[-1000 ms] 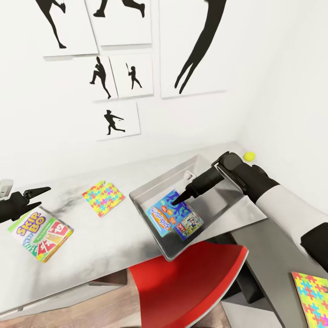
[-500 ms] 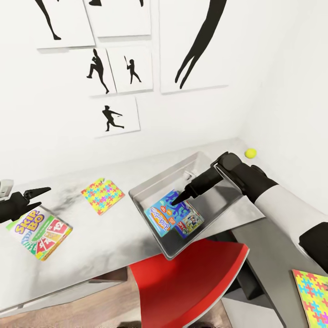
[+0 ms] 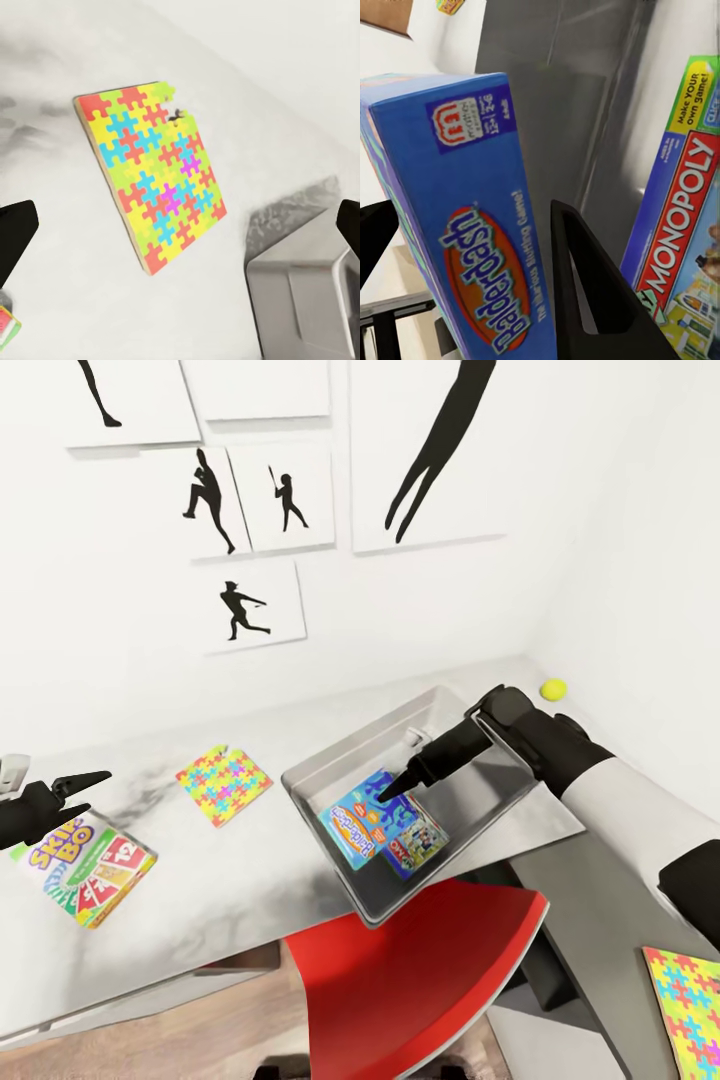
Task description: Put all the toys in the child's room - the three board games (two on the bed and one on the table), the two jigsaw puzzles on the table, and the tennis ball on the table - inside the toy box on the table in the child's room.
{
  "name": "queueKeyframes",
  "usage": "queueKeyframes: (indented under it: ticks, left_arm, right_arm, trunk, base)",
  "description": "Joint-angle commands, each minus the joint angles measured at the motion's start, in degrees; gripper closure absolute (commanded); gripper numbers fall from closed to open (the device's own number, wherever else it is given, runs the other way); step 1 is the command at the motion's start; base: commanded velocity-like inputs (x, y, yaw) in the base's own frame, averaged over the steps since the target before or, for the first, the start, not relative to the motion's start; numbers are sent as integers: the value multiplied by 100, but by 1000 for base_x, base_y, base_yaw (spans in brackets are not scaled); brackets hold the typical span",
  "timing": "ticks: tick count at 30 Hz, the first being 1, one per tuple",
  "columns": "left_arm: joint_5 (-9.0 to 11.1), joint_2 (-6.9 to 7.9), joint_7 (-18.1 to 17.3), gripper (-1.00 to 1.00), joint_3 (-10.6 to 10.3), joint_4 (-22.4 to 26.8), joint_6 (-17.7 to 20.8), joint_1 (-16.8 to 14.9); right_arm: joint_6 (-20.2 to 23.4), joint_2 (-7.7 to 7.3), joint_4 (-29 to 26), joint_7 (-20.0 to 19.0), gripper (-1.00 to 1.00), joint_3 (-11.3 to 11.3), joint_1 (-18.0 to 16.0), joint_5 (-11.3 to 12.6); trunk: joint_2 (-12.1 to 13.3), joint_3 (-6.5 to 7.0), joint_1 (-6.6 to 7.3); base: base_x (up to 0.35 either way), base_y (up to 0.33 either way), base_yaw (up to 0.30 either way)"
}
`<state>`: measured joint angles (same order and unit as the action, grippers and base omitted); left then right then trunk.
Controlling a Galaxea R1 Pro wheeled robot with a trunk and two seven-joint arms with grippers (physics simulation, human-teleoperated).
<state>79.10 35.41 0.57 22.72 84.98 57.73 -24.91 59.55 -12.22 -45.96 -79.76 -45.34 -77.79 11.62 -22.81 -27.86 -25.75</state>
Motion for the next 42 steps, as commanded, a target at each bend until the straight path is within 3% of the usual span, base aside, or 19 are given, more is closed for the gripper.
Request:
queueKeyframes:
  ticks: [1,42]
  left_arm:
    - [9,1,7,-100,5,2,28,-5]
    - [81,-12,-37,-100,8,127,29,-17]
  right_arm:
    - [45,-8,2,-4,100,-21,-19,30]
    - [45,-52,17,23,100,-3,-113,37]
  trunk:
    - [-11,-19,-3]
    - [-11,-398,-3]
  base:
    - [0,0,0]
    - [0,0,0]
